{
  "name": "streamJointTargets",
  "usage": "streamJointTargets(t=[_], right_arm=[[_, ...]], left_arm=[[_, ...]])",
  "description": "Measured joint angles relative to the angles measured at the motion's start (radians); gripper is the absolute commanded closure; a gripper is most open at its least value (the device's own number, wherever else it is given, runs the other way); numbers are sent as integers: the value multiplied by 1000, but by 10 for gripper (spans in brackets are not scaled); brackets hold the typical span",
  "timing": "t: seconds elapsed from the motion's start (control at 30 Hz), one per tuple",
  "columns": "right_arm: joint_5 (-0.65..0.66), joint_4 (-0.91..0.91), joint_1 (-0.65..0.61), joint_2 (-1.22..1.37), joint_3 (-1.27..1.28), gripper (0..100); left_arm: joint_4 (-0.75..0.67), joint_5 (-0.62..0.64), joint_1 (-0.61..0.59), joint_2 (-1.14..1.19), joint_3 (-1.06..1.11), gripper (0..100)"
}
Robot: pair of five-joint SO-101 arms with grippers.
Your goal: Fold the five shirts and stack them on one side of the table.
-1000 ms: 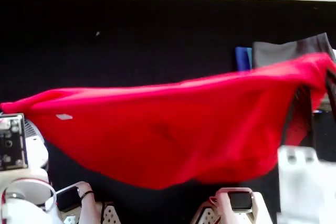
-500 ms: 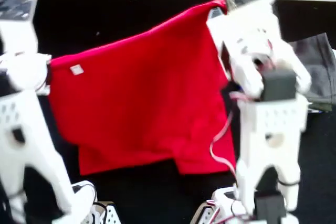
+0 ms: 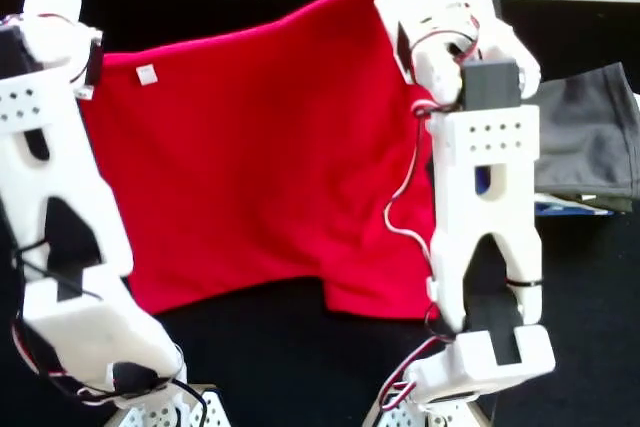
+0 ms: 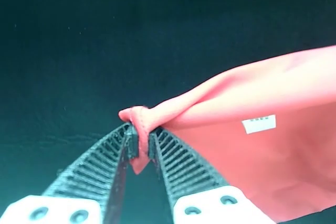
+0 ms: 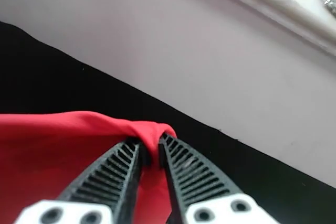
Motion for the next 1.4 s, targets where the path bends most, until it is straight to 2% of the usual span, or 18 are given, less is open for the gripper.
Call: streamJointTargets(t=[0.33,0.6,0.9,1.17,1.4], right_arm=[[0,-9,8,124,-101,993],[0,58,9,259,-106,993],[0,87,9,514,-110,993],[0,224,-3,542,-112,993],[0,255,17,740,-118,993]], left_arm=[[18,0,0,210,-295,992],[92,0,6,354,-304,992],[101,0,14,554,-304,992],[101,0,14,580,-304,992],[106,0,14,649,-304,992]])
